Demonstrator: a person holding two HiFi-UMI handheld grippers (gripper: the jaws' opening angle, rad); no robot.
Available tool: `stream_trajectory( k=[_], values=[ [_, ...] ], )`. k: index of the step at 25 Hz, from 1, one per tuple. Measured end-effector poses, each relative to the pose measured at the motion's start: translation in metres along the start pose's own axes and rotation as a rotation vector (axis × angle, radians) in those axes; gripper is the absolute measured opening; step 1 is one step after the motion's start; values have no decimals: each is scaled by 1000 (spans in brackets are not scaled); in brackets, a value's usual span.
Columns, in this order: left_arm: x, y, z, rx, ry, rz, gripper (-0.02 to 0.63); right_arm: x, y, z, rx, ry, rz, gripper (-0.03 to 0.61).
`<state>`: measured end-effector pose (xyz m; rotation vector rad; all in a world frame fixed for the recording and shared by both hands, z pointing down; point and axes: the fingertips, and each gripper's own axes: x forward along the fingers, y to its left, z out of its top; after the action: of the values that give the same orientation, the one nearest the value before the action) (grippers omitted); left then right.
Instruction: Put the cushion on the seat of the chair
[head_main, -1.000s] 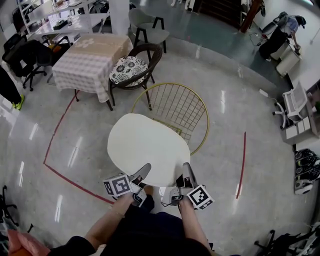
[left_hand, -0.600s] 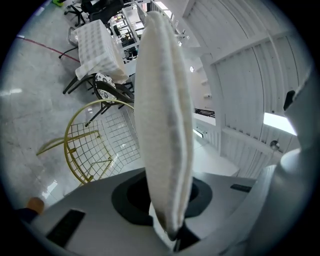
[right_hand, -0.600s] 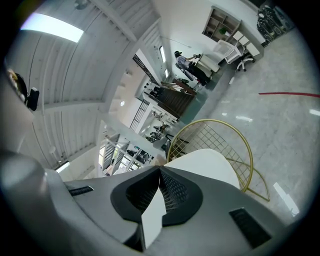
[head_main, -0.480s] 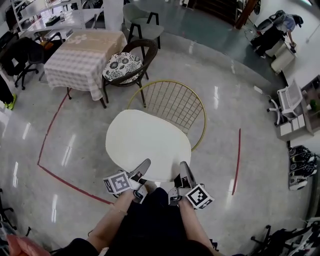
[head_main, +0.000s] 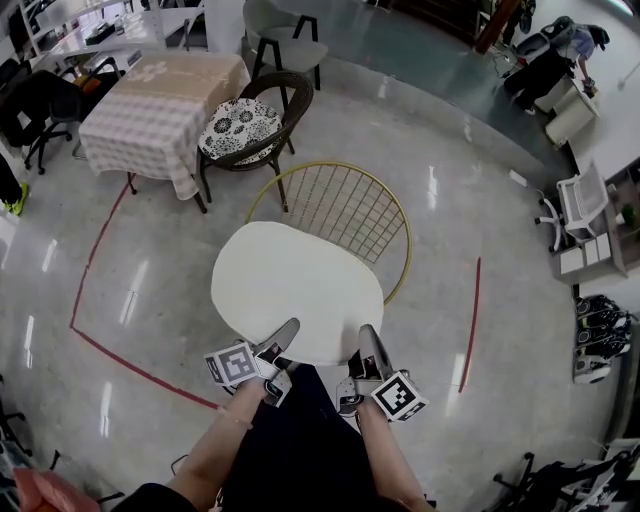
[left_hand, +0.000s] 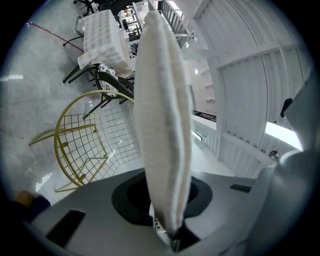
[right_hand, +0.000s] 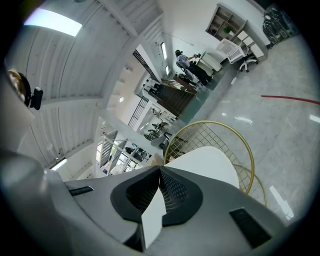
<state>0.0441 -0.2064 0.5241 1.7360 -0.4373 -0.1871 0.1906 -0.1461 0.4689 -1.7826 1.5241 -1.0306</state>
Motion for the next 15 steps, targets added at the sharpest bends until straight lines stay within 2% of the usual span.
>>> stream_trajectory(
  k=[8, 12, 15],
  values=[
    [33, 21, 4, -40, 4, 3, 80, 25, -20, 6, 32, 12, 25, -11],
    [47, 38, 5, -76, -5, 7, 80, 38, -37, 8, 12, 28, -3, -11],
    [58, 47, 8, -83, 2, 2, 80, 50, -45, 9, 37, 20, 12, -11]
  ],
)
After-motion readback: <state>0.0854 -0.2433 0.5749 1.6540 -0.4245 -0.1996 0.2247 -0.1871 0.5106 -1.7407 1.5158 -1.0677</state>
